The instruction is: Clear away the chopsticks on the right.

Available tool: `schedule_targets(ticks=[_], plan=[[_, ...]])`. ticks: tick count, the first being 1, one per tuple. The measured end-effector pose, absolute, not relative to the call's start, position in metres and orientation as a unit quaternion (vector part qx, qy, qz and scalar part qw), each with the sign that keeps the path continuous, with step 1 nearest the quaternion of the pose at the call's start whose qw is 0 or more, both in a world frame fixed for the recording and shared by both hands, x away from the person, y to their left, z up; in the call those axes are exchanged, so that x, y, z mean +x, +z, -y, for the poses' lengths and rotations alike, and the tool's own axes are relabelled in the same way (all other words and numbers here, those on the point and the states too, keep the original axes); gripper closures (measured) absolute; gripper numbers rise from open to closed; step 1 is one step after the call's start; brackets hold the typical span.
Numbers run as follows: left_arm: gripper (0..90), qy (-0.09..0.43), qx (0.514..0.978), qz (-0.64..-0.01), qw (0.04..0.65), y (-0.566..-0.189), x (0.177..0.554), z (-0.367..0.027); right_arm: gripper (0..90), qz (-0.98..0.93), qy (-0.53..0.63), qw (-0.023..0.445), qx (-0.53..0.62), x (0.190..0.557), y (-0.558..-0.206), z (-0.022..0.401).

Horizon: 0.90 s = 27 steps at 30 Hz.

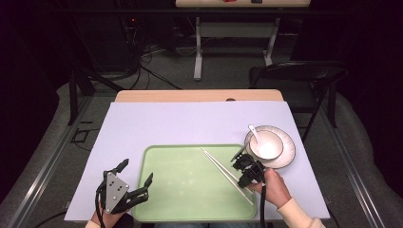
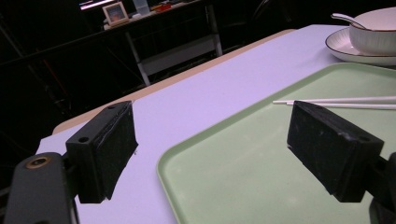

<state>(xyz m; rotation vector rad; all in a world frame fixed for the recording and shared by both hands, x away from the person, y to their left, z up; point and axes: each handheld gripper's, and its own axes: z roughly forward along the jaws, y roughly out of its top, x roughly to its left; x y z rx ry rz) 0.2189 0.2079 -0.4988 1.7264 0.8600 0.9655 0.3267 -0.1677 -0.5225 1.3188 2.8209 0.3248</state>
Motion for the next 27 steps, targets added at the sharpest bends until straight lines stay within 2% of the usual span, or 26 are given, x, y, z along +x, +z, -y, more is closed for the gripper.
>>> schedule_targets(ticks=[3,6,7,10,11,12,13,15,18,27], plan=[[15.4,0.395,0.705,-0.351,0.474,-0.499,0.219,-0.208,76.6,-0.903,0.103,0.004,0.417,0.326,-0.522,0.167],[15.4,0.395,0.705,-0.351,0.473,-0.499,0.219,-0.208,66.8,-0.906,0.107,0.010,0.408,0.326,-0.521,0.167],[15.3,0.395,0.705,-0.352,0.473,-0.499,0.218,-0.208,56.4,-0.907,0.112,0.019,0.406,0.325,-0.518,0.169],[15.4,0.394,0.704,-0.351,0.474,-0.499,0.219,-0.208,42.3,-0.907,0.126,0.040,0.399,0.323,-0.509,0.173],[15.4,0.394,0.704,-0.351,0.474,-0.499,0.219,-0.208,38.5,-0.906,0.135,0.051,0.397,0.321,-0.505,0.175],[15.4,0.395,0.705,-0.352,0.473,-0.499,0.219,-0.208,38.5,-0.906,0.135,0.051,0.397,0.321,-0.505,0.175],[15.4,0.395,0.705,-0.351,0.473,-0.499,0.219,-0.208,31.4,-0.905,0.160,0.075,0.387,0.317,-0.497,0.178],[15.4,0.395,0.706,-0.351,0.471,-0.499,0.219,-0.207,24.3,-0.906,0.187,0.082,0.372,0.312,-0.492,0.182],[15.4,0.395,0.708,-0.349,0.469,-0.499,0.219,-0.207,17.0,-0.904,0.216,0.103,0.355,0.304,-0.487,0.186],[15.4,0.394,0.710,-0.350,0.467,-0.500,0.220,-0.206,3.8,-0.881,0.295,0.174,0.327,0.280,-0.475,0.211]])
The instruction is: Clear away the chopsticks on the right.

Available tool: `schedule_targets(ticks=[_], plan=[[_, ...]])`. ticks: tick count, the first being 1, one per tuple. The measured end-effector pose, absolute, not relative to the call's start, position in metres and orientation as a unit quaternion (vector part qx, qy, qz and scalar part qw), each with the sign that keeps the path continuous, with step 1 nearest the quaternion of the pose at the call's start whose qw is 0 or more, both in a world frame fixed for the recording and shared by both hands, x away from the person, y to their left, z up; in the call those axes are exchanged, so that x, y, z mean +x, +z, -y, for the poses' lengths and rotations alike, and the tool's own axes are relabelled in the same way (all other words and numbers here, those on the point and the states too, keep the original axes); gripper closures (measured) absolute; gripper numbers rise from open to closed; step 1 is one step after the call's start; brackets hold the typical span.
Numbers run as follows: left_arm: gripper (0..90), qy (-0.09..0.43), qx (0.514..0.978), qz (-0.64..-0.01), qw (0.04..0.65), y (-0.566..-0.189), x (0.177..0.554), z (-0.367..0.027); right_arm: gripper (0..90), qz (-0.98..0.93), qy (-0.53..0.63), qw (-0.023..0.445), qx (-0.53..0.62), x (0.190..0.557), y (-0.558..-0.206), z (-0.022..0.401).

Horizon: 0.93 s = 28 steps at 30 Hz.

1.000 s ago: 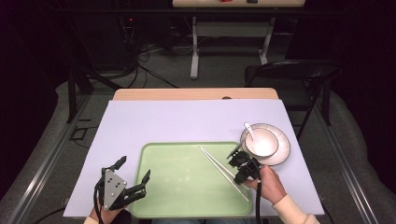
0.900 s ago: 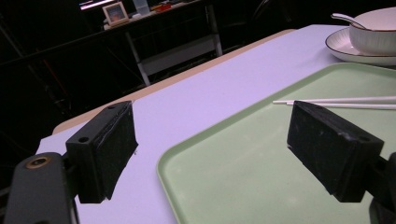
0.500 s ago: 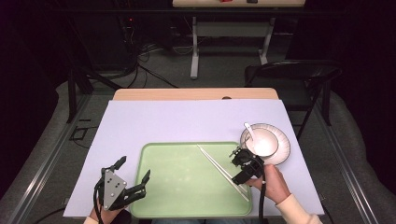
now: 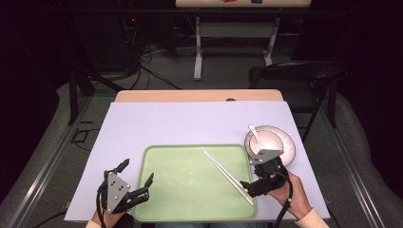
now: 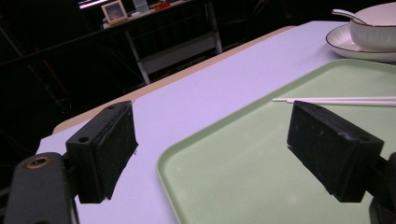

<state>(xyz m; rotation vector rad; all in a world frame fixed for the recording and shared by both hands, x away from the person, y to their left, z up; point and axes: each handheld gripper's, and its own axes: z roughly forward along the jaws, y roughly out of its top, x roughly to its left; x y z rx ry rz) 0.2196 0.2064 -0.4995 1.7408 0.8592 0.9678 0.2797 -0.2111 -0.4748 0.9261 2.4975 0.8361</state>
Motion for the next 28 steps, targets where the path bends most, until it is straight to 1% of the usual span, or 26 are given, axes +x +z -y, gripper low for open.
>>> schedule_targets(ticks=[2,3,6,10,11,14,20,24,28], plan=[[15.3,0.395,0.709,-0.350,0.467,-0.499,0.220,-0.206,2.8,-0.877,0.299,0.181,0.329,0.277,-0.474,0.214],[15.4,0.395,0.709,-0.350,0.468,-0.499,0.220,-0.207,2.2,-0.869,0.306,0.196,0.335,0.272,-0.473,0.221],[15.4,0.394,0.709,-0.351,0.467,-0.500,0.220,-0.206,0.0,-0.863,0.315,0.213,0.334,0.266,-0.474,0.228],[15.3,0.394,0.710,-0.351,0.467,-0.500,0.220,-0.206,0.0,-0.853,0.334,0.226,0.331,0.258,-0.476,0.238],[15.4,0.394,0.710,-0.351,0.467,-0.500,0.220,-0.206,0.0,-0.845,0.345,0.243,0.330,0.253,-0.479,0.245],[15.4,0.394,0.711,-0.350,0.467,-0.500,0.220,-0.206,0.0,-0.840,0.352,0.243,0.335,0.247,-0.481,0.250],[15.4,0.394,0.711,-0.349,0.467,-0.500,0.220,-0.206,0.0,-0.830,0.353,0.262,0.343,0.226,-0.494,0.269],[15.4,0.395,0.711,-0.349,0.467,-0.500,0.220,-0.206,0.0,-0.838,0.350,0.253,0.334,0.220,-0.498,0.270],[15.3,0.393,0.711,-0.350,0.466,-0.500,0.221,-0.205,0.0,-0.848,0.319,0.245,0.346,0.223,-0.500,0.274]])
